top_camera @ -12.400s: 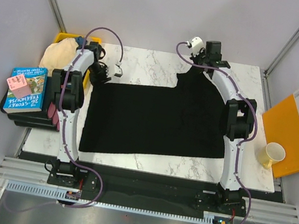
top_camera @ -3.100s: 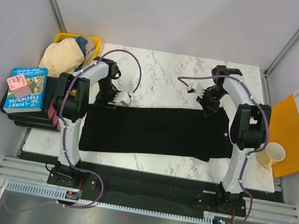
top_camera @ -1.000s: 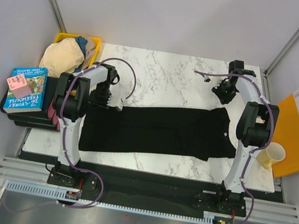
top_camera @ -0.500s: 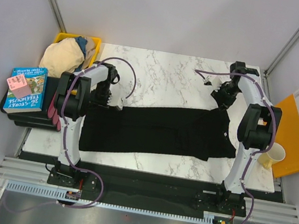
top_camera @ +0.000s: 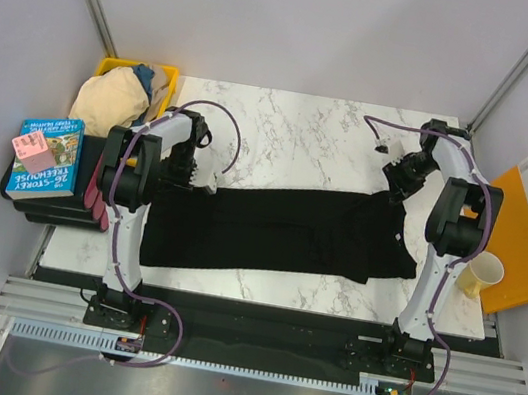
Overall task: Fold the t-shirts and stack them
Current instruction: Fold the other side of the tshirt into a rectangle
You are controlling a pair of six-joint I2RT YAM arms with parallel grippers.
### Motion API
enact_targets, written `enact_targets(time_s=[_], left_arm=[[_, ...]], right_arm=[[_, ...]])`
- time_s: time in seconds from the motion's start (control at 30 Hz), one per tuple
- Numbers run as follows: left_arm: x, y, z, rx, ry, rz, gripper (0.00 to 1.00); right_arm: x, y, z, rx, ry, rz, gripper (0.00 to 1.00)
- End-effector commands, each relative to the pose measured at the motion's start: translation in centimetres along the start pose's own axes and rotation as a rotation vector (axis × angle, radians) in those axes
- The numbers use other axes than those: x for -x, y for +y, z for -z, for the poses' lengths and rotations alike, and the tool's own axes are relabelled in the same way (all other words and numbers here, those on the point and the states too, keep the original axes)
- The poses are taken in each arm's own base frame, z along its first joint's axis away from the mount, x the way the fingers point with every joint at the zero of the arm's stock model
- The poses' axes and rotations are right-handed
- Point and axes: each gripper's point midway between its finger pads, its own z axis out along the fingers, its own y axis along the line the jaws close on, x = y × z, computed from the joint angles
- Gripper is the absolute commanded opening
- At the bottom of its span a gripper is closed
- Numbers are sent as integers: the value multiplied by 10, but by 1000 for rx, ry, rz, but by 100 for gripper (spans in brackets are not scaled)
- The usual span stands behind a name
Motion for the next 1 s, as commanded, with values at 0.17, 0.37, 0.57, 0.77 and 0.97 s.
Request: enact_targets(time_s=[0.17,0.37,0.57,0.77,0.97], left_arm=[[11,-3,-21,-71,-47,10,36],[10,-3,-21,-76,-49,11,36],[12,-3,-21,-79,-49,9,36],[12,-3,-21,-81,-47,8,36],[12,-3,-21,-82,-45,7,36]], right_arm=[[23,-1,-11,52,-87,-32,36],[18,-3,-10,46,-71,-32,15],[11,-2,1,21,-55,-17,0],[-3,-2,15,-8,-3,33,0],[-13,-8,21,-34,41,66,0]])
